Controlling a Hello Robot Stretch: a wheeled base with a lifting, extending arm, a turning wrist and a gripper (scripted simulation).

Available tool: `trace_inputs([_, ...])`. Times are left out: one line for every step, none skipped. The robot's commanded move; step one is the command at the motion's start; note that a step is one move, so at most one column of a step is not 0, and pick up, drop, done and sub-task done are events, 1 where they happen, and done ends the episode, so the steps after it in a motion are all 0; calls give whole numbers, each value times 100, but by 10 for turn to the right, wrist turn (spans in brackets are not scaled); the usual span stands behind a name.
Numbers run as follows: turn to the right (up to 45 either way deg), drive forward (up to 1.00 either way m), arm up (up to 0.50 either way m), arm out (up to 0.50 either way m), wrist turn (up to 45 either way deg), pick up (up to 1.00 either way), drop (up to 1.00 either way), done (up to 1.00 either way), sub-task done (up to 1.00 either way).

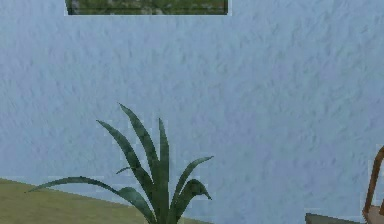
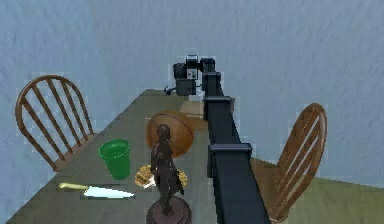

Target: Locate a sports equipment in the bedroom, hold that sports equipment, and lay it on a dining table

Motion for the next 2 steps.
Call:
trace_inputs([0, 0, 4, 0, 0, 0, 0, 0, 0])
trace_inputs([0, 0, 0, -8, 0, 0, 0, 0, 0])
